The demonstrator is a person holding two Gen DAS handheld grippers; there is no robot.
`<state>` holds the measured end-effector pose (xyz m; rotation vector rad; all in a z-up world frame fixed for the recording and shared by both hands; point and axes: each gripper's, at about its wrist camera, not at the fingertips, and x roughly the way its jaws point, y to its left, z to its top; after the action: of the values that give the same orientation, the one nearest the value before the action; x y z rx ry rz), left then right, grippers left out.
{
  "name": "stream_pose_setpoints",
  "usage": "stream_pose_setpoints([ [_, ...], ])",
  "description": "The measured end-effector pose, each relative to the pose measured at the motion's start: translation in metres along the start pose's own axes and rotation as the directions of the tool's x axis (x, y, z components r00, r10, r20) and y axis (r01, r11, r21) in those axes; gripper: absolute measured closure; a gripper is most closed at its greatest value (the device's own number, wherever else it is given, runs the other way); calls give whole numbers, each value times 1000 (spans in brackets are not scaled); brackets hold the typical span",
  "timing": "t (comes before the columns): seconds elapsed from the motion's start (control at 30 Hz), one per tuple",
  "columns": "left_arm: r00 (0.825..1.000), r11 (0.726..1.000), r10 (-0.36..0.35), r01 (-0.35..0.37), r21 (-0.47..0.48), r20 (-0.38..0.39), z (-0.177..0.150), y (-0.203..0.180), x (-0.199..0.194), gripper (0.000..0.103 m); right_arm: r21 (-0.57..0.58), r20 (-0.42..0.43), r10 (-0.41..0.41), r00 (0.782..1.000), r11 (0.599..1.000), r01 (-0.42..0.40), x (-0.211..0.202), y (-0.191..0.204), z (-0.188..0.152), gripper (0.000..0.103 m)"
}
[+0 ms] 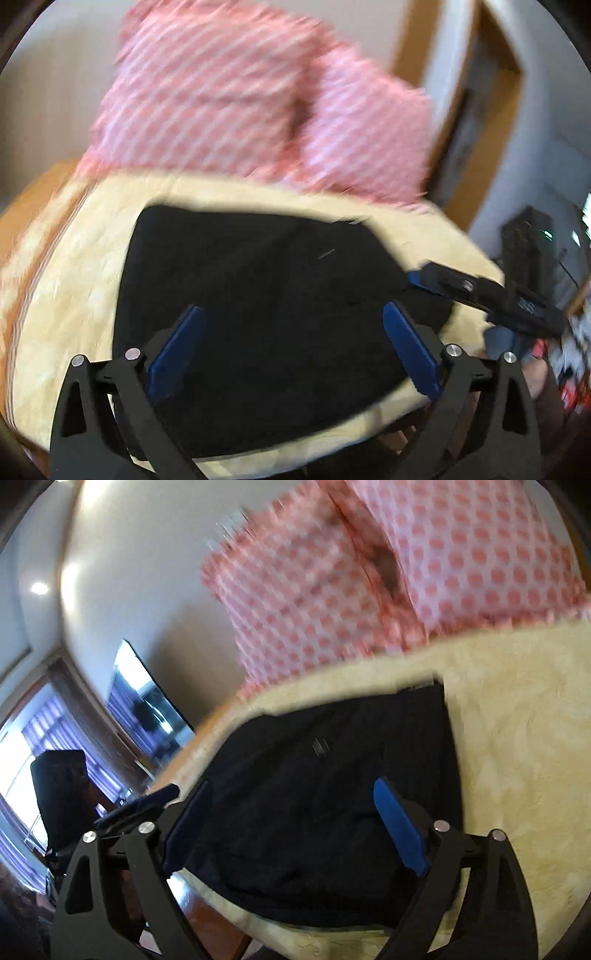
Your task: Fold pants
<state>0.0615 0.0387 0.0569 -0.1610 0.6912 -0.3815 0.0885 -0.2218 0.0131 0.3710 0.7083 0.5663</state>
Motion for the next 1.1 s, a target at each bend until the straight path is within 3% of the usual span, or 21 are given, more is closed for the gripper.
stream_pose_setpoints([
  [0.1,993,999,23,-27,-42,-112,-11,16,27,4,-73,-25,-40,999,997,39,1,7,-7,13],
  [0.17,995,999,35,-36,-6,-96,-9,9,23,4,-73,-49,-48,998,996,44,-5,10,5,13],
  [0.27,999,1000,-18,17,-25,-39,8,14,11,2,-16,10,-98,995,995,99,-18,-4,34,13],
  [0.33,1000,998,21,-20,-66,17,23,31,1,1,42,-25,-137,990,990,138,-10,-26,56,13],
  [0.4,998,989,64,-61,-138,18,35,54,0,1,92,-74,-146,987,984,152,2,-43,67,18],
  [0.53,994,961,58,-80,-265,-90,48,94,20,1,124,-146,-171,974,974,189,29,-64,76,26],
  [0.63,985,949,43,-93,-301,-168,48,107,41,1,113,-168,-188,968,971,208,40,-67,73,30],
  [0.67,981,946,28,-88,-312,-193,47,110,47,1,95,-172,-168,971,978,186,39,-63,71,37],
  [0.7,975,942,7,-80,-327,-220,45,112,54,2,90,-183,-156,971,981,175,40,-62,71,50],
  [0.9,968,943,-50,-36,-332,-247,52,114,70,6,90,-176,-131,976,985,148,46,-68,77,46],
  [0.93,967,943,-53,-34,-332,-250,54,115,73,11,71,-173,-142,975,985,156,47,-67,76,60],
  [0.97,965,939,-75,-16,-343,-251,55,115,76,37,43,-161,-137,977,988,145,46,-63,75,70],
  [1.0,965,938,-63,-29,-345,-253,55,115,77,42,25,-150,-124,981,991,129,42,-60,73,80],
  [1.03,969,941,-46,-40,-335,-244,55,113,76,62,12,-143,-120,982,992,123,41,-58,73,83],
  [1.1,972,951,-45,-29,-309,-232,54,110,74,81,-2,-126,-97,987,995,97,34,-55,74,85],
])
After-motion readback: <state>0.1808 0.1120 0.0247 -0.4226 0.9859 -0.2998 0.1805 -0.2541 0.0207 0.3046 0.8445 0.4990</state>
